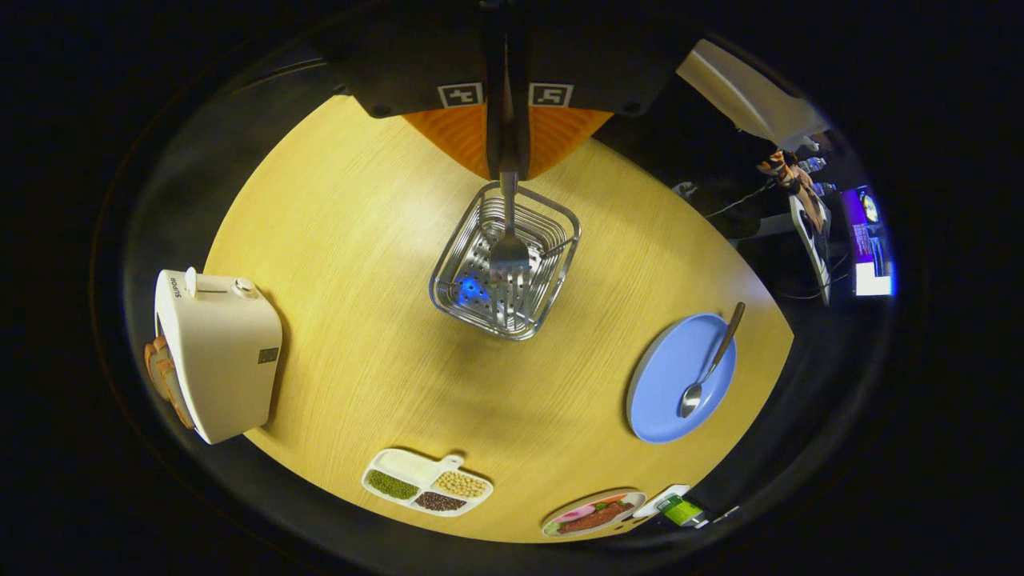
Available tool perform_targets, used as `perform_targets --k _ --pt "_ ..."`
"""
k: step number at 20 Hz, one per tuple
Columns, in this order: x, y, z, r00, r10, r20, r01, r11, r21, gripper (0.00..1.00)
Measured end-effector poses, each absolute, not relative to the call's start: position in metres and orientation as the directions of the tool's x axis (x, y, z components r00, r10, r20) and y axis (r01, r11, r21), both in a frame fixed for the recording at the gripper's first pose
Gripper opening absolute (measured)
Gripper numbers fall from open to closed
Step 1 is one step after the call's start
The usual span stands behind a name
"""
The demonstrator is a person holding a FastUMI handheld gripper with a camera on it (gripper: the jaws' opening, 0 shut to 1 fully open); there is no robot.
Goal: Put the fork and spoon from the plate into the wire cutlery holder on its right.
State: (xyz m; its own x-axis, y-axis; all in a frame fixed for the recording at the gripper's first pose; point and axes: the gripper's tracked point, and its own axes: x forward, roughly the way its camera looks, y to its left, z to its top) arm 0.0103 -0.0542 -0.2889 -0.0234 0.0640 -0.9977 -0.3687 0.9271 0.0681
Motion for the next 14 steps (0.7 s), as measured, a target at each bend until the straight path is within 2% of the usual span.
perform_targets --k 8,11,14 --pt "0.006 -0.061 -0.296 -0.133 -0.004 -0.991 -0.432 0.901 0.054 0.06" --pt "0.005 -0.061 -0.301 -0.185 -0.039 -0.982 -0.464 0.884 0.052 0.09" --pt "0.012 -0.060 -0.303 -0.203 -0.044 -0.978 -0.442 0.896 0.051 0.11"
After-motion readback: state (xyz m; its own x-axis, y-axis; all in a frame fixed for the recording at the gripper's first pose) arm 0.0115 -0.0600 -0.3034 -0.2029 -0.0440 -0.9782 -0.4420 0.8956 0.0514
